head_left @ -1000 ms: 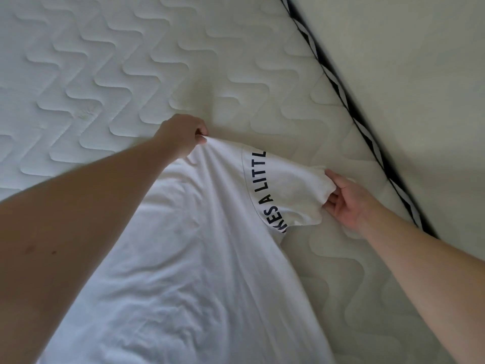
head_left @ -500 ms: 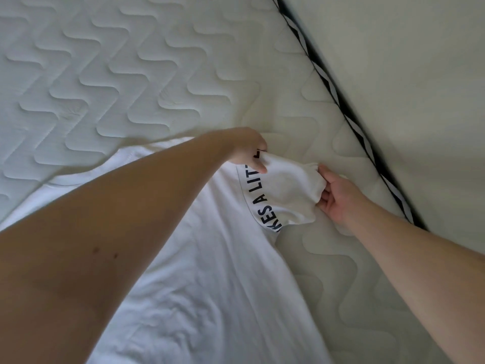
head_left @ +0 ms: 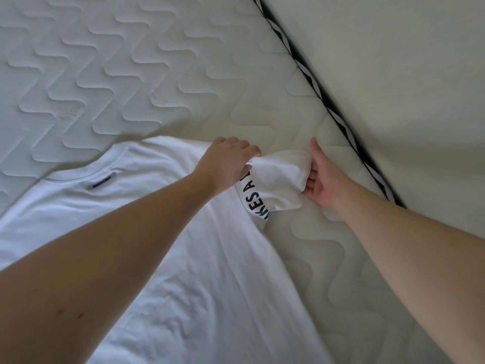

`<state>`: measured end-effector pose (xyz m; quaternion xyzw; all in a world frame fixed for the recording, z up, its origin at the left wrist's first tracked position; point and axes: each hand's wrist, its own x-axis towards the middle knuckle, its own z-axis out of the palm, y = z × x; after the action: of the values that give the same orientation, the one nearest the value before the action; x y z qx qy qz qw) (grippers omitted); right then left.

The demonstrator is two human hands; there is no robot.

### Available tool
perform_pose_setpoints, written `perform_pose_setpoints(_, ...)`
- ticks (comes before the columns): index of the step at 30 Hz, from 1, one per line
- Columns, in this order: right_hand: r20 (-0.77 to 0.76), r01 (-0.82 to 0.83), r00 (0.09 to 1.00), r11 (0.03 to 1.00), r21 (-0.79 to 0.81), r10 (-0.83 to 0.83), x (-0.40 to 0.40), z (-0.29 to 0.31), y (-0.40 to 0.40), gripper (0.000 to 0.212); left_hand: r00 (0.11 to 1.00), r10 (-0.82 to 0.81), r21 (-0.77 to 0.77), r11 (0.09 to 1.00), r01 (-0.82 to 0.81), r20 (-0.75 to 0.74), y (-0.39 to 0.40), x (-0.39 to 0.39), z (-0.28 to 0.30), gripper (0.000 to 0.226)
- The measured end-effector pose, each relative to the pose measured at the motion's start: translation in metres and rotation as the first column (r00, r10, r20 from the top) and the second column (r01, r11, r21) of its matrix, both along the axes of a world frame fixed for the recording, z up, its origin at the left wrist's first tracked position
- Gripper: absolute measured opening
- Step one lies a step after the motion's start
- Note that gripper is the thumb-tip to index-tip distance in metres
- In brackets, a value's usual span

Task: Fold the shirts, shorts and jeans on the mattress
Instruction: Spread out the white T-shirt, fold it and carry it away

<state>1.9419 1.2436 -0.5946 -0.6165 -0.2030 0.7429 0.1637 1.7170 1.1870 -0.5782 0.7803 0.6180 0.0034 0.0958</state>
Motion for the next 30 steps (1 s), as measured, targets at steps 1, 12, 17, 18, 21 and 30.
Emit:
perform_pose_setpoints(1, -0.024, -0.039, 0.999, 0.999, 0.002, 0.039, 0.002, 0.004, -0.001, 0.070, 1.000, -0.005, 0.001, 1.000, 0.005, -0.007, -0.003, 0.000, 0.000, 0.034)
perform_pose_setpoints(12, -0.237, -0.081, 0.960, 0.957, 0.280, 0.151, -0.015, 0.033, -0.004, 0.036, 0.963, 0.257, -0.246, 0.931, -0.270, -0.082, 0.026, -0.015, 0.013, 0.019)
perform_pose_setpoints(17, 0.052, -0.504, 0.852, 0.790, 0.348, 0.521, 0.010, 0.015, -0.033, 0.044, 0.974, 0.224, -0.450, 0.867, -0.214, -0.032, 0.046, -0.006, 0.017, 0.033)
perform_pose_setpoints(18, 0.116, -0.601, 0.787, 0.711, 0.365, 0.606, 0.015, 0.014, -0.037, 0.045, 0.976, 0.215, -0.465, 0.863, -0.199, -0.020, 0.050, -0.003, 0.017, 0.038)
perform_pose_setpoints(21, 0.408, -0.796, 0.604, 0.490, 0.355, 0.685, 0.025, 0.015, -0.042, 0.032, 0.974, 0.227, -0.478, 0.854, -0.206, -0.014, 0.061, 0.012, 0.016, 0.047)
perform_pose_setpoints(30, 0.349, -0.594, 0.804, 0.659, 0.461, 0.481, 0.045, 0.029, -0.072, 0.012, 0.954, 0.282, -0.442, 0.872, -0.210, 0.103, 0.069, 0.034, 0.009, 0.035)
